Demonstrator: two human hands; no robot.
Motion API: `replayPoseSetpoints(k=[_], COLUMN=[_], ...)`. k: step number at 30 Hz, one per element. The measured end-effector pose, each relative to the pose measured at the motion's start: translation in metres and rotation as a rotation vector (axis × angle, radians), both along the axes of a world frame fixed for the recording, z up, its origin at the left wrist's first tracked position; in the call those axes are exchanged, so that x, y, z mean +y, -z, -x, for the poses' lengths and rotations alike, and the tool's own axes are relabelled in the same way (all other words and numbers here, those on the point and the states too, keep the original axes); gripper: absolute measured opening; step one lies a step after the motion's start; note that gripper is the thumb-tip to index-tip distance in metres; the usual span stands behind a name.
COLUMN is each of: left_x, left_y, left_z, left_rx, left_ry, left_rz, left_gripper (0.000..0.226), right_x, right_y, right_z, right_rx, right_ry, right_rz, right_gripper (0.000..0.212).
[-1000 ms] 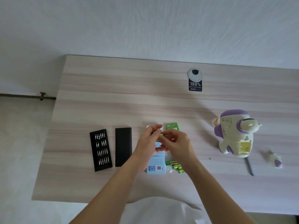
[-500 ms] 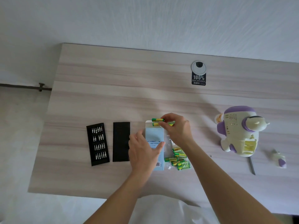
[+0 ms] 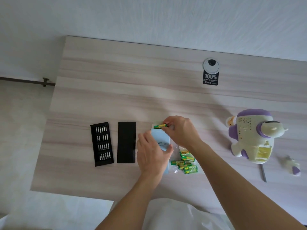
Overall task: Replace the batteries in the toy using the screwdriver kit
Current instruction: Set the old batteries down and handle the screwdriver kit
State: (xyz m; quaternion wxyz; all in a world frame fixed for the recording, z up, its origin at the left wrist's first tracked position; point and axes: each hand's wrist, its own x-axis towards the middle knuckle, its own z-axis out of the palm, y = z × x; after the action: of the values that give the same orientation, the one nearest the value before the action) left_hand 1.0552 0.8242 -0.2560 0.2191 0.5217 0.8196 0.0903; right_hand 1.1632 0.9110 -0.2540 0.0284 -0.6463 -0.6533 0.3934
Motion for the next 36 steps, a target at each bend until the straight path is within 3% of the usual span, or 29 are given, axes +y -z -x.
replayPoseSetpoints(k=[8,15,28,31,34,36], left_x=[-0.004,0.003,0.004,0.002,0.005,0.008], left_y=[-0.005,-0.032,-0.082,-0.093,-0.105,-0.111], left_z=[0.008,0.02,0.037,0.043,0.048,0.052], left_rx=[-0.112,-0.264,-0.629,-0.705,-0.775,-0.81], left_ry=[-0.009,-0.042,-0.001,0.017,0.034,0.053], left_rz=[-0.02,-0.122,-0.35,-0.379,-0.438,-0.468], left_gripper=[0.079,0.077,0.079,0.08,0.079,0.077], right_x=[0.005,0.006,-0.024,-0.032,-0.042,-0.047], right_y=[-0.019,-0.052,-0.116,-0.128,-0.136,-0.139], right_z=[-0.006,-0.004,0.002,0.003,0.01,0.017], right_rx=[0.096,0.152,0.284,0.309,0.402,0.509], right_ry=[-0.059,-0.081,0.096,0.156,0.261,0.343], right_rz=[0.043,-0.083,-0.375,-0.406,-0.284,-0.196], right_gripper=[0.019,0.017,0.009,0.027,0.058,0.062])
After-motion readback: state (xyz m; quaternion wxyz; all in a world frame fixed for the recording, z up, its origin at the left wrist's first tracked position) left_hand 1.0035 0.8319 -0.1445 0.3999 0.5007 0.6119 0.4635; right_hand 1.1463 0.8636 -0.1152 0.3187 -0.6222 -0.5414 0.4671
